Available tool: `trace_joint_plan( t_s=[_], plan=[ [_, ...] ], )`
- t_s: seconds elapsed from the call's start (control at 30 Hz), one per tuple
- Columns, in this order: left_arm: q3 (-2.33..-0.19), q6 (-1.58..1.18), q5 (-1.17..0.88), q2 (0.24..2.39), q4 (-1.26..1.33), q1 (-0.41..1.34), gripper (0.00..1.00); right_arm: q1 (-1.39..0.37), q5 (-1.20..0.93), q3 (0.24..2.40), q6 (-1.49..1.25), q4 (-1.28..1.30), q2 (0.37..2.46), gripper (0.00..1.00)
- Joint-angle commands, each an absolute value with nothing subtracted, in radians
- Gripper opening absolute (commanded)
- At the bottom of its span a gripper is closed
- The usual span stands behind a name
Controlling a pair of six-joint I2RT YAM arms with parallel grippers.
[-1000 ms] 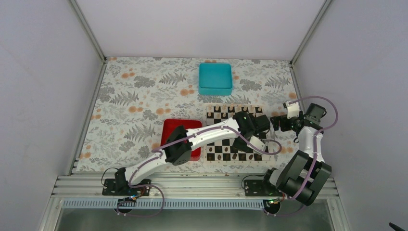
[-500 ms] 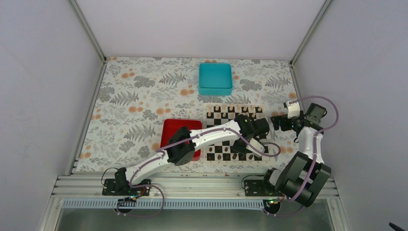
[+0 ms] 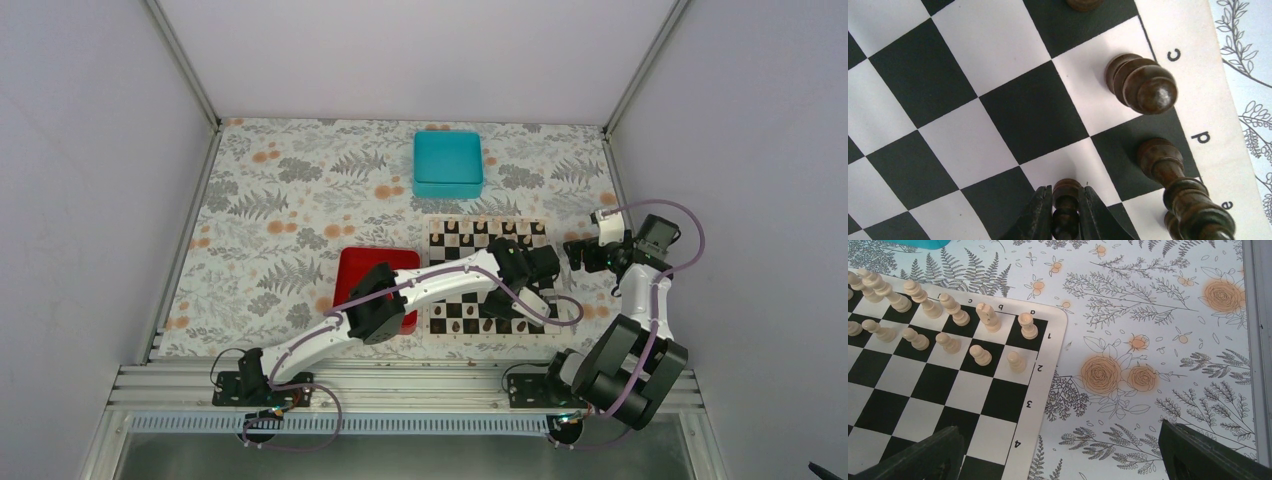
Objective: Set up the chess pieces on the board
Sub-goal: Place the chess piece on the chessboard.
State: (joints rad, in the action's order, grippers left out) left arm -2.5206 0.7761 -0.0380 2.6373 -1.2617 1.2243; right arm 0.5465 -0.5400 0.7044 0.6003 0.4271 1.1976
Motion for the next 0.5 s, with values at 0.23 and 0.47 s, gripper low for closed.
trace_joint_plan(
  t_s=[0.23, 0.47],
  plan=[
    [-2.52, 0.785, -0.019, 2.628, -1.276, 1.265, 0.21, 0.558, -0.569, 0.703, 0.597, 0.422, 1.184, 1.0],
    [-2.48, 0.783, 0.035, 2.61, -1.262, 1.263, 0.23, 0.558, -0.574, 0.703, 0.6, 0.427, 1.181, 1.0]
  ],
)
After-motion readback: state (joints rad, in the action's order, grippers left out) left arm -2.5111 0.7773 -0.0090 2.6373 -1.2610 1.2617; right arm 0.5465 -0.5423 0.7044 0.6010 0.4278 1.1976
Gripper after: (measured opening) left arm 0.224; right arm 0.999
